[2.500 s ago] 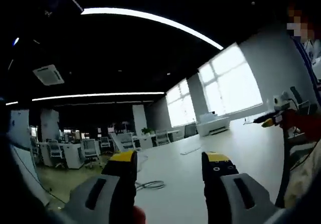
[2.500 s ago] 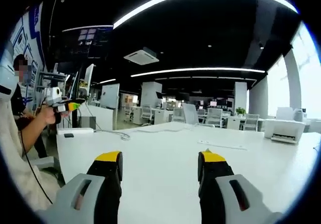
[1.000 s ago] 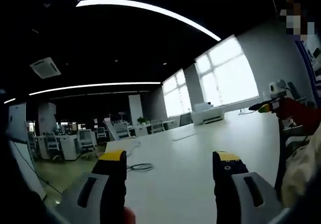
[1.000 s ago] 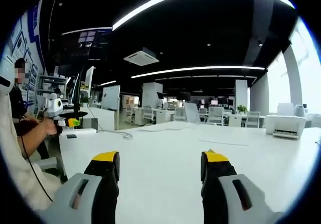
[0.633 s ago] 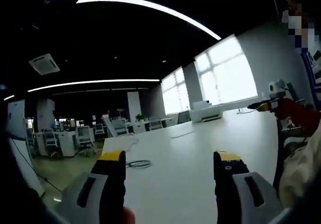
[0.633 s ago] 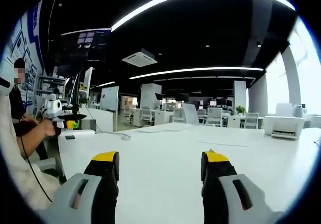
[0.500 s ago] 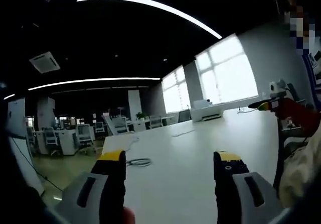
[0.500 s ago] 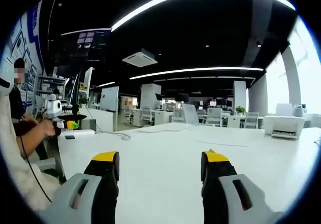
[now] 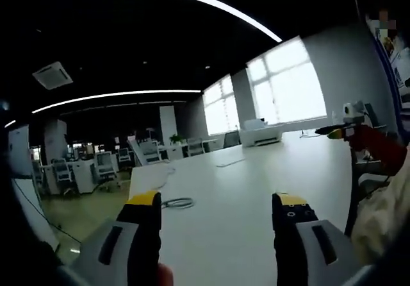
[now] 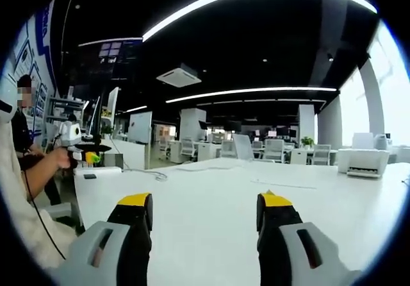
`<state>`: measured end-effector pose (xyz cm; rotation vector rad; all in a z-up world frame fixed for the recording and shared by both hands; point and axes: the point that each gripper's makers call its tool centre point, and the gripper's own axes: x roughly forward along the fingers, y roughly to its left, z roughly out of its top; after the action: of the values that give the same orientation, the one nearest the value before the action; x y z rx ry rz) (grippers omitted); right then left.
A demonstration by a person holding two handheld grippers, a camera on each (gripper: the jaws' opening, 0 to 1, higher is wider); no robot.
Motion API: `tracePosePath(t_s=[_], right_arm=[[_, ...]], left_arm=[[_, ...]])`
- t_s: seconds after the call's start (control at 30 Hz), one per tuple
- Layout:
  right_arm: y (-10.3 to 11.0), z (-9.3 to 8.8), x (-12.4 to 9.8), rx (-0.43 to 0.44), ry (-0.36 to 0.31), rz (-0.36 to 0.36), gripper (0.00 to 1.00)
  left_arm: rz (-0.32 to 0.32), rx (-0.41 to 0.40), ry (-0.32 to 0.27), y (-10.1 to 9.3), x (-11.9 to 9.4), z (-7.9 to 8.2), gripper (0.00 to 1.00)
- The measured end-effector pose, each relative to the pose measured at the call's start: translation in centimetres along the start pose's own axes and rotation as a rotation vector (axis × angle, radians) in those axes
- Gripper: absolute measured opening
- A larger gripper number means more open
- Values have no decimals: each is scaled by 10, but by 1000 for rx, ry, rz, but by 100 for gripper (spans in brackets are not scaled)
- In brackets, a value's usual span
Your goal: Pick up the power strip scattered on the table, fix it on the side mounting bracket of the table, and press the switch
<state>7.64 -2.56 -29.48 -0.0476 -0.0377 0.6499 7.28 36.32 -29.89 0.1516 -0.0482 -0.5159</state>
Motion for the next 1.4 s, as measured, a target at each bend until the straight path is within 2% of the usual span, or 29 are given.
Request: tracePosePath(t_s=[0.3, 0.43, 0.8, 0.87, 1.03, 1.23, 1.4], right_arm=[[5, 2, 0, -3, -5, 4, 62], [9, 0, 0, -1, -4, 6, 62], [22, 2, 2, -3, -4, 15, 61], [23, 2, 2, -4, -3, 17, 61], [20, 2, 1, -4, -6, 19, 61], [22, -2, 3, -2, 6, 30, 61], [24, 1, 2, 0, 0, 36, 60]], left_arm=[[-8, 21, 46, 7, -2, 0, 74], [-5, 74, 78, 14, -5, 1, 74], [11, 132, 85, 34, -18, 14, 72], [26, 148, 104, 40, -21, 13, 72], [28, 148, 116, 46, -28, 15, 71], [6, 80, 79, 49, -32, 24, 70], [-4, 83, 85, 50, -34, 29, 69]])
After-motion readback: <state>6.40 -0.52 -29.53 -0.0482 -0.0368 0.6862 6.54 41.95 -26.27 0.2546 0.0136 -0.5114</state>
